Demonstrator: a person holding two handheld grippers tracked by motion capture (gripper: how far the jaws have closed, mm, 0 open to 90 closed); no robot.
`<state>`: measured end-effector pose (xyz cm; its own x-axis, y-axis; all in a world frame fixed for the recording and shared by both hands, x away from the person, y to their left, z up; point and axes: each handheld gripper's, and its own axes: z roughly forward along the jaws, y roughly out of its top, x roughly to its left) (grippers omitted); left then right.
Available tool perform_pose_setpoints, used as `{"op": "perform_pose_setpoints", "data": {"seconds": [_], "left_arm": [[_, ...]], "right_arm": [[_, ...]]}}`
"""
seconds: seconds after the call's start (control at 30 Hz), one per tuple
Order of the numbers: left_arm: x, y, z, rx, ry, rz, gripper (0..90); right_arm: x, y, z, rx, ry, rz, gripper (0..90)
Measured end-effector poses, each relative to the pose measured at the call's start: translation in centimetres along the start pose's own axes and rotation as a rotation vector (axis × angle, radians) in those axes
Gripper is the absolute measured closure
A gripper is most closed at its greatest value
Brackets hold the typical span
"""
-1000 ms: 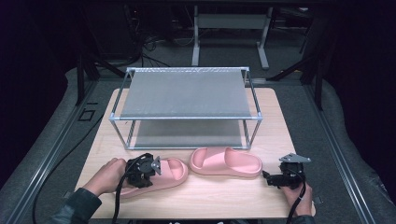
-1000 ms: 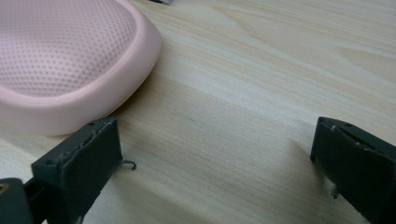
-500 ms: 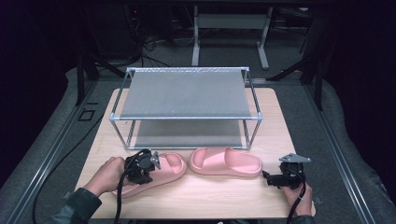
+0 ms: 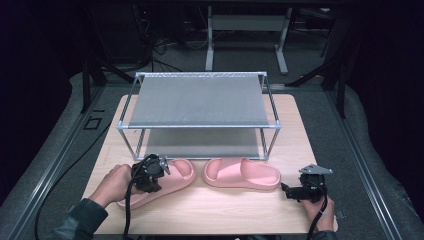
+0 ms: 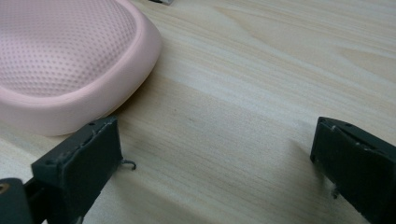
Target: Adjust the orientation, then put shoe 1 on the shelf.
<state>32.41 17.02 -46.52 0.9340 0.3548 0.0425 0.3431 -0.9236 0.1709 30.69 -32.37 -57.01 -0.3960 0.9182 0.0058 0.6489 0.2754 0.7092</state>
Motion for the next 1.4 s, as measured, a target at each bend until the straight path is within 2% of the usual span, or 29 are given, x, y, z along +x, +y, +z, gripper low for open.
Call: {"op": "perform_pose_setpoints", "data": {"seconds": [0.07, 0.2, 0.3, 0.33, 0.4, 0.53, 0.57, 0.73, 0.9, 1.1, 1.2, 1.4], "left_arm": [[0.3, -0.1, -0.4, 0.008, 0.004, 0.036, 84.7], [0.5, -0.2, -0.8, 0.008, 0.010, 0.065, 84.7], [1.0, -0.4, -1.6, 0.020, 0.024, 0.119, 84.8], [1.0, -0.4, -1.6, 0.020, 0.024, 0.119, 84.7], [1.4, -0.7, -2.1, 0.011, 0.022, 0.154, 84.7], [1.8, -0.8, -2.5, 0.006, 0.021, 0.182, 84.8], [1.9, -0.8, -2.8, 0.002, 0.027, 0.203, 84.7], [2.1, -0.6, -3.5, 0.002, 0.019, 0.233, 84.7], [2.3, -0.1, -5.2, 0.004, 0.024, 0.271, 84.7], [2.4, 0.3, -6.8, 0.008, 0.022, 0.281, 84.6], [2.4, 0.3, -7.3, -0.009, 0.009, 0.289, 84.6], [2.4, 0.2, -8.2, -0.011, 0.012, 0.327, 84.5]], "right_arm": [[0.0, 0.0, 0.0, 0.000, 0.001, -0.001, 1.5], [0.0, 0.0, 0.0, 0.000, 0.001, 0.000, 1.5], [0.0, 0.0, 0.0, 0.000, 0.001, -0.001, 1.5], [0.0, 0.0, 0.0, 0.000, 0.001, -0.001, 1.5], [0.0, 0.0, 0.0, 0.000, 0.001, -0.001, 1.5], [0.0, 0.0, 0.0, 0.000, 0.001, 0.000, 1.5], [0.0, 0.0, 0.0, 0.000, 0.001, 0.001, 1.5], [0.0, 0.0, 0.0, 0.000, 0.001, 0.000, 1.6], [0.0, 0.0, 0.0, 0.000, 0.000, 0.000, 1.5], [0.0, 0.0, 0.0, 0.000, 0.001, 0.001, 1.6], [0.0, 0.0, 0.0, 0.001, 0.005, 0.000, 1.6], [0.0, 0.0, 0.0, 0.000, 0.002, 0.000, 1.6]]}}
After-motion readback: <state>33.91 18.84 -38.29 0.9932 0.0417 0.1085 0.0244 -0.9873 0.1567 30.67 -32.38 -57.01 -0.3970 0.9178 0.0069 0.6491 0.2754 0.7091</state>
